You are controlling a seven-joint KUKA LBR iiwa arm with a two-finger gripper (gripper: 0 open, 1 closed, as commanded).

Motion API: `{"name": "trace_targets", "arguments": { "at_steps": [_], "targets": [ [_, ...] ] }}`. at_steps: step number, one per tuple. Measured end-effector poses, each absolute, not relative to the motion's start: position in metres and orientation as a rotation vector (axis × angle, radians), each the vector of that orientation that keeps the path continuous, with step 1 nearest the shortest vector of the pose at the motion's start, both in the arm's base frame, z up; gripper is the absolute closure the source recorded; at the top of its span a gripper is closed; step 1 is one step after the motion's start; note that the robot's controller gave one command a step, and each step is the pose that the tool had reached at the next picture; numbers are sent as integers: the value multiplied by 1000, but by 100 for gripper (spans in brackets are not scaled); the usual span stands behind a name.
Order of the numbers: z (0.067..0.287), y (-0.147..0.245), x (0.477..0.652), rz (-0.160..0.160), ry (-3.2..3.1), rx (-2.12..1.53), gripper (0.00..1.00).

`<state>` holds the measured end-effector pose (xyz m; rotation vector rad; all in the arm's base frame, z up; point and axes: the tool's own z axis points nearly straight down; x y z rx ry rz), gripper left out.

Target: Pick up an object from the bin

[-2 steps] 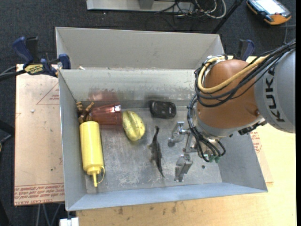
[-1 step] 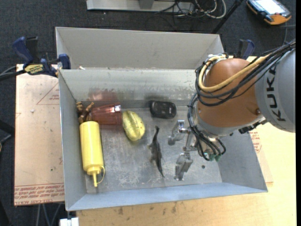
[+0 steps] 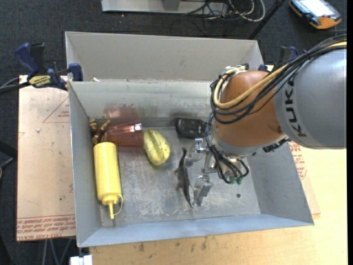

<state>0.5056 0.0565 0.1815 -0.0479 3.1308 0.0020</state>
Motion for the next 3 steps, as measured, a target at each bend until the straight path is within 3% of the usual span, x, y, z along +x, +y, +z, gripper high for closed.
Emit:
{"name": "trace_targets", "arguments": {
  "at_steps": [1,2,3],
  "targets": [
    [148,51,516,2,3145,52,0],
    [81,30,550,1,3138,-86,100],
    [81,30,550,1,3138,-86,100]
  ]
}}
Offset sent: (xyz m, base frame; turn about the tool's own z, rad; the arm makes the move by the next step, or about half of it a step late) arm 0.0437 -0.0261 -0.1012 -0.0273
